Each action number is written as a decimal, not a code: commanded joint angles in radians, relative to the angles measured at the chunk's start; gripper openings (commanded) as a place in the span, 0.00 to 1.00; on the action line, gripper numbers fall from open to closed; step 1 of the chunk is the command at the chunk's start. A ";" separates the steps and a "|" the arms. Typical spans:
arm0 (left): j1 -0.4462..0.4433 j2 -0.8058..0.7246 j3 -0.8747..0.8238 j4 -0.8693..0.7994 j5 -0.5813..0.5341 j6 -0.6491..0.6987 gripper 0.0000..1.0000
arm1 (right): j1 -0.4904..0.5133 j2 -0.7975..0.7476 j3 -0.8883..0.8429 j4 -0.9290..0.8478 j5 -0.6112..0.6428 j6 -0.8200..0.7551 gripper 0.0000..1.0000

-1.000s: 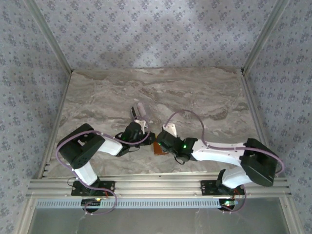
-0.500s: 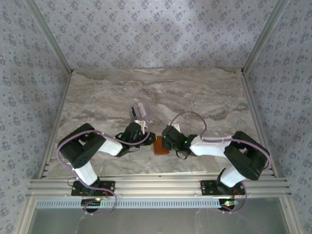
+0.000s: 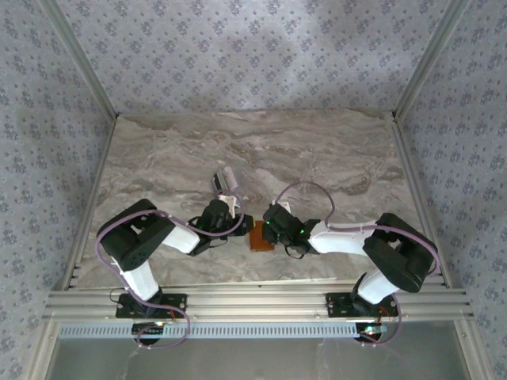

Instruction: Put the credit cards into the card holder

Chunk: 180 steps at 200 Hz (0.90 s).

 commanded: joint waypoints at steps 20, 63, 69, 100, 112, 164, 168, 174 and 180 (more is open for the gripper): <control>0.006 0.101 -0.042 -0.211 -0.083 -0.007 0.00 | 0.038 -0.020 0.049 -0.089 0.044 -0.021 0.28; 0.006 0.110 -0.051 -0.202 -0.093 -0.013 0.00 | 0.057 -0.028 0.083 -0.118 0.071 -0.034 0.25; 0.006 0.111 -0.051 -0.200 -0.093 -0.014 0.00 | 0.058 -0.028 0.083 -0.116 0.068 -0.038 0.25; 0.005 0.119 -0.054 -0.190 -0.095 -0.017 0.00 | 0.057 -0.030 0.086 -0.086 0.031 -0.047 0.22; 0.005 0.123 -0.055 -0.186 -0.095 -0.021 0.00 | 0.055 -0.034 0.084 -0.076 0.022 -0.048 0.21; 0.006 0.142 -0.062 -0.162 -0.098 -0.031 0.00 | 0.034 -0.070 0.060 -0.004 -0.041 -0.056 0.20; 0.005 0.143 -0.062 -0.160 -0.097 -0.031 0.00 | 0.031 -0.071 0.060 0.004 -0.049 -0.056 0.20; 0.004 0.145 -0.062 -0.157 -0.097 -0.031 0.00 | 0.026 -0.072 0.055 0.017 -0.064 -0.057 0.20; 0.004 0.146 -0.063 -0.153 -0.096 -0.033 0.00 | 0.022 -0.072 0.053 0.030 -0.079 -0.061 0.20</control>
